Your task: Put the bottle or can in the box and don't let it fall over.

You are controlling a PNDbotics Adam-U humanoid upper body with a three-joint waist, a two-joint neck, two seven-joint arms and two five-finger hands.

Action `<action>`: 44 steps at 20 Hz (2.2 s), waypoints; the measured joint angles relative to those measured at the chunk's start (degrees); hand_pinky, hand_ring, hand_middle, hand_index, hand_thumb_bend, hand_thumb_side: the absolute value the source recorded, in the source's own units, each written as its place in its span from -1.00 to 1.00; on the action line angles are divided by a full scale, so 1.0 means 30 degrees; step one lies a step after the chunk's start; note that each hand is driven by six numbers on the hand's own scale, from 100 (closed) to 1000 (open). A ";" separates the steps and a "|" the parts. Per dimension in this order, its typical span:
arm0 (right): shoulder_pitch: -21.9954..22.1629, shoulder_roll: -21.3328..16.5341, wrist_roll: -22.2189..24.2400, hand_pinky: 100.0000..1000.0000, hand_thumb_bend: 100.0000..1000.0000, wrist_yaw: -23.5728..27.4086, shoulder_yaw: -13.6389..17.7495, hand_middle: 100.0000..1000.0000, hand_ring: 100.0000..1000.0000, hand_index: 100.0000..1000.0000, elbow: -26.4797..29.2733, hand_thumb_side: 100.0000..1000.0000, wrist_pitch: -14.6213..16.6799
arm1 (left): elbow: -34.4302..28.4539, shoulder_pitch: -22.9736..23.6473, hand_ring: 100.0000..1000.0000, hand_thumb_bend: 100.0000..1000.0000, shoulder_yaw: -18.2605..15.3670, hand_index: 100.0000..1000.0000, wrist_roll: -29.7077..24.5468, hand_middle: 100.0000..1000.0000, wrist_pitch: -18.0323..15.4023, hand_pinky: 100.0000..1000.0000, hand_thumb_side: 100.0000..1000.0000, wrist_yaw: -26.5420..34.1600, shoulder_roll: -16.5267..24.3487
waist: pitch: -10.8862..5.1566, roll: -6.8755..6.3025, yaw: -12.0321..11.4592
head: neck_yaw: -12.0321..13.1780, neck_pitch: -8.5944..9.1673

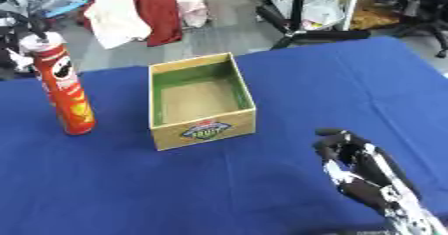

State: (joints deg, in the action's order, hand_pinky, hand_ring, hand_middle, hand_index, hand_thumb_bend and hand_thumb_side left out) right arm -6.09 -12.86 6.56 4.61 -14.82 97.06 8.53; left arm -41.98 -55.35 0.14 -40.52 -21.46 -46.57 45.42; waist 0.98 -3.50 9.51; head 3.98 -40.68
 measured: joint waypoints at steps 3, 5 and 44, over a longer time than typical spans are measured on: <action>0.0000 0.0000 0.0000 0.46 -1.00 0.0000 0.0004 0.49 0.41 0.20 -0.0001 -0.90 0.0000 | -0.0056 -0.0027 0.31 -1.00 0.0000 0.88 -0.0252 0.56 0.0050 0.14 -0.17 -0.0363 0.0033 | 0.0000 -0.0010 -0.0001 | 0.0000 0.0000; -0.0002 0.0000 -0.0001 0.46 -1.00 0.0000 0.0006 0.49 0.41 0.20 -0.0001 -0.90 0.0000 | -0.0102 -0.0036 0.41 -1.00 -0.0001 0.95 -0.0352 0.70 0.0046 0.17 0.16 -0.0629 0.0146 | -0.0001 -0.0021 -0.0002 | -0.0001 0.0000; -0.0150 0.0003 0.0024 0.46 -1.00 0.0000 0.0100 0.49 0.41 0.20 -0.0004 -0.89 -0.0025 | 0.0186 0.0029 0.83 -1.00 0.0000 1.00 0.1195 1.00 -0.0033 0.48 0.74 -0.1263 -0.0335 | 0.0138 0.0016 0.0115 | -0.0024 0.0002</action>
State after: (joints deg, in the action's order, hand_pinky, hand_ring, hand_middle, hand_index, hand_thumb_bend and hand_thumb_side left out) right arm -6.54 -12.85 6.63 4.61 -14.52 97.05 8.46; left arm -41.43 -55.26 0.14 -36.94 -21.56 -50.36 44.42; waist 1.39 -3.45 9.86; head 3.90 -40.68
